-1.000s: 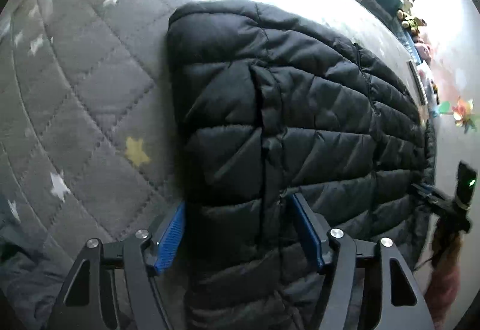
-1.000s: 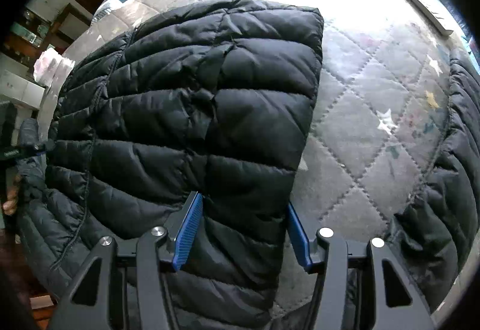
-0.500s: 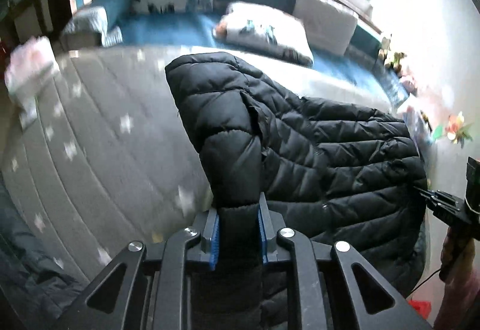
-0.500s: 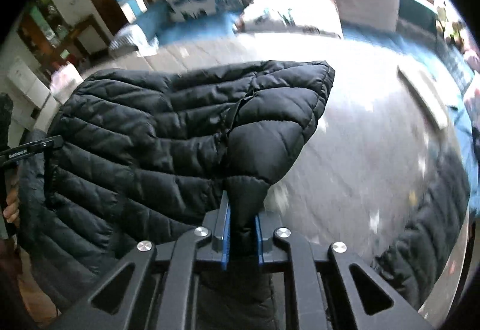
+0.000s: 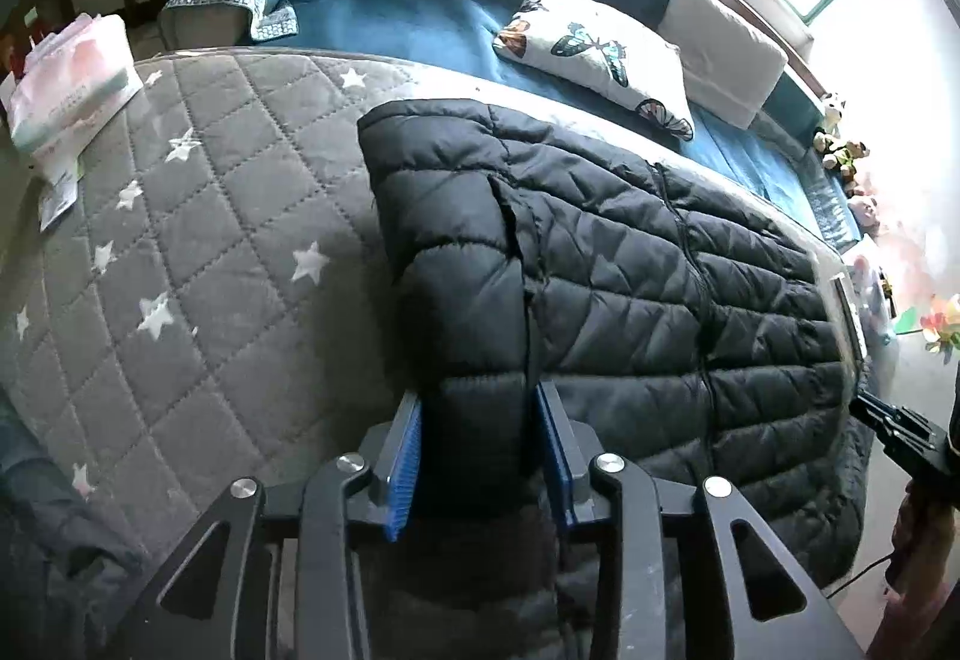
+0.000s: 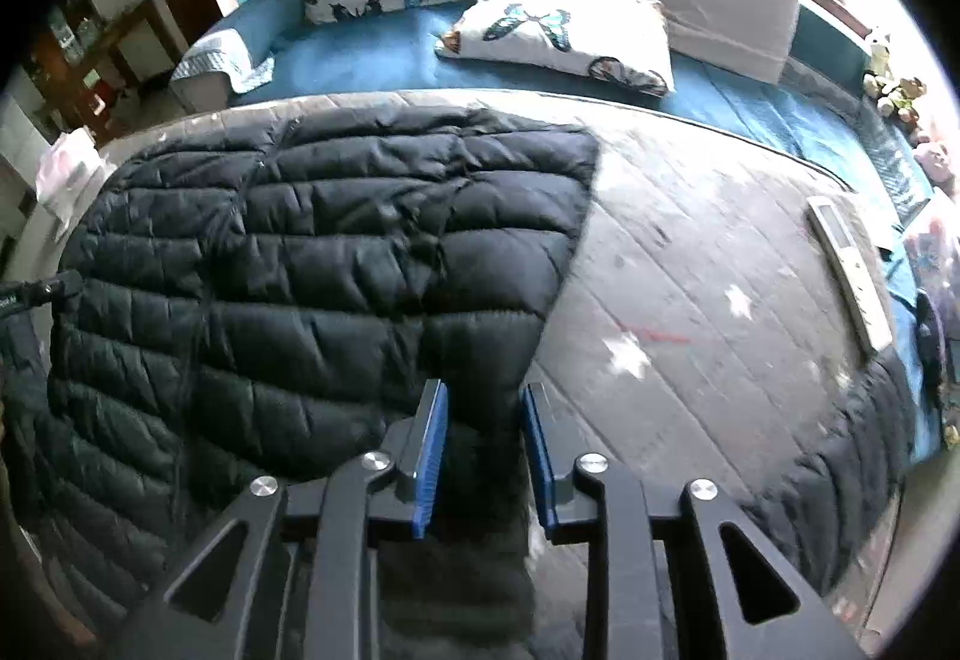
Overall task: Fold large clothes
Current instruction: 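Grasp the jacket hem with both grippers and pull it to spread flat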
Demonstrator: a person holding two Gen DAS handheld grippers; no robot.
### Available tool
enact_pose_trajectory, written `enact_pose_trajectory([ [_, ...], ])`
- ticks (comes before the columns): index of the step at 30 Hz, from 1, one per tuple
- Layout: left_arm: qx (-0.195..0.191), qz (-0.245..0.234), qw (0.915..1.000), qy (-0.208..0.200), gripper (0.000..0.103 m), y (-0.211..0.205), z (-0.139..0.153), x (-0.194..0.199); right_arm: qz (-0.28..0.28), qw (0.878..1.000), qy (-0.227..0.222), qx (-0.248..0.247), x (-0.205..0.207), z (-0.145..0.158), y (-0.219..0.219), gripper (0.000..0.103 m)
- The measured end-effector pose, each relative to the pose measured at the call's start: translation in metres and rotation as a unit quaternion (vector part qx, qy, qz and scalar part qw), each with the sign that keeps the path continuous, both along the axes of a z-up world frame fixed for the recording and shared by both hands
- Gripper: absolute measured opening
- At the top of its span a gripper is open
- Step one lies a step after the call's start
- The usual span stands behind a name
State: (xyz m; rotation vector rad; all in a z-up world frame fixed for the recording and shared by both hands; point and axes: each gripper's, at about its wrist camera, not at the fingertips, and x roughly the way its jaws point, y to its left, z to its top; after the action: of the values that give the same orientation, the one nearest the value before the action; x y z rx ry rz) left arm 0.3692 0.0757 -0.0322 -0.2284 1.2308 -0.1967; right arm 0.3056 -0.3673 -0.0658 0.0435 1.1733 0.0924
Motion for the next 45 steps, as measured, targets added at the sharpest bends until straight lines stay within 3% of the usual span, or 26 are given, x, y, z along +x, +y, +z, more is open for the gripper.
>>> enact_pose_trajectory([
  [6,0.017,-0.043,0.9985,-0.030,0.039,-0.011,0.047,-0.068,0.055,0.998,0.013,0.009,-0.074,0.025,0.014,0.029],
  [12,0.033,-0.084,0.9952,-0.039,0.039,-0.025,0.073,-0.157,0.132,0.991,0.036,-0.001,-0.136,0.011,0.065,0.029],
  [16,0.030,-0.123,0.9908,-0.046,0.039,-0.035,0.064,-0.221,0.161,0.986,0.043,0.012,-0.171,-0.006,0.090,0.029],
  [19,0.028,-0.160,0.9860,-0.041,0.039,-0.043,0.040,-0.267,0.179,0.982,0.061,0.012,-0.195,-0.030,0.106,0.029],
  [22,0.052,-0.173,0.9828,-0.038,0.039,-0.047,0.012,-0.298,0.187,0.980,0.068,-0.006,-0.215,-0.056,0.116,0.030],
  [25,0.074,-0.165,0.9825,-0.045,0.039,-0.038,-0.008,-0.314,0.178,0.983,0.038,-0.019,-0.231,-0.060,0.119,0.030],
  [29,0.048,-0.144,0.9879,-0.034,0.039,-0.017,-0.029,-0.318,0.170,0.985,0.040,-0.015,-0.244,-0.059,0.122,0.029],
  [31,0.044,-0.142,0.9882,-0.037,0.040,-0.013,-0.029,-0.320,0.186,0.981,0.032,-0.040,-0.250,-0.056,0.129,0.029],
  [33,0.049,-0.143,0.9879,-0.035,0.040,-0.012,-0.027,-0.320,0.188,0.981,0.029,-0.035,-0.251,-0.048,0.131,0.029],
  [36,0.064,-0.150,0.9860,-0.033,0.040,-0.014,-0.026,-0.315,0.185,0.983,0.003,0.019,-0.254,-0.031,0.129,0.029],
  [38,0.074,-0.150,0.9855,-0.031,0.040,-0.018,-0.021,-0.314,0.195,0.981,0.009,0.023,-0.256,-0.040,0.134,0.029],
  [39,0.079,-0.150,0.9850,-0.031,0.040,-0.023,-0.017,-0.313,0.208,0.977,0.034,0.014,-0.257,-0.055,0.139,0.030],
  [41,0.086,-0.148,0.9846,-0.035,0.040,-0.027,-0.007,-0.314,0.217,0.976,0.023,0.012,-0.259,-0.061,0.138,0.030],
  [45,0.080,-0.141,0.9847,-0.061,0.042,-0.034,0.024,-0.319,0.176,0.981,-0.005,0.080,-0.259,-0.035,0.094,0.030],
])
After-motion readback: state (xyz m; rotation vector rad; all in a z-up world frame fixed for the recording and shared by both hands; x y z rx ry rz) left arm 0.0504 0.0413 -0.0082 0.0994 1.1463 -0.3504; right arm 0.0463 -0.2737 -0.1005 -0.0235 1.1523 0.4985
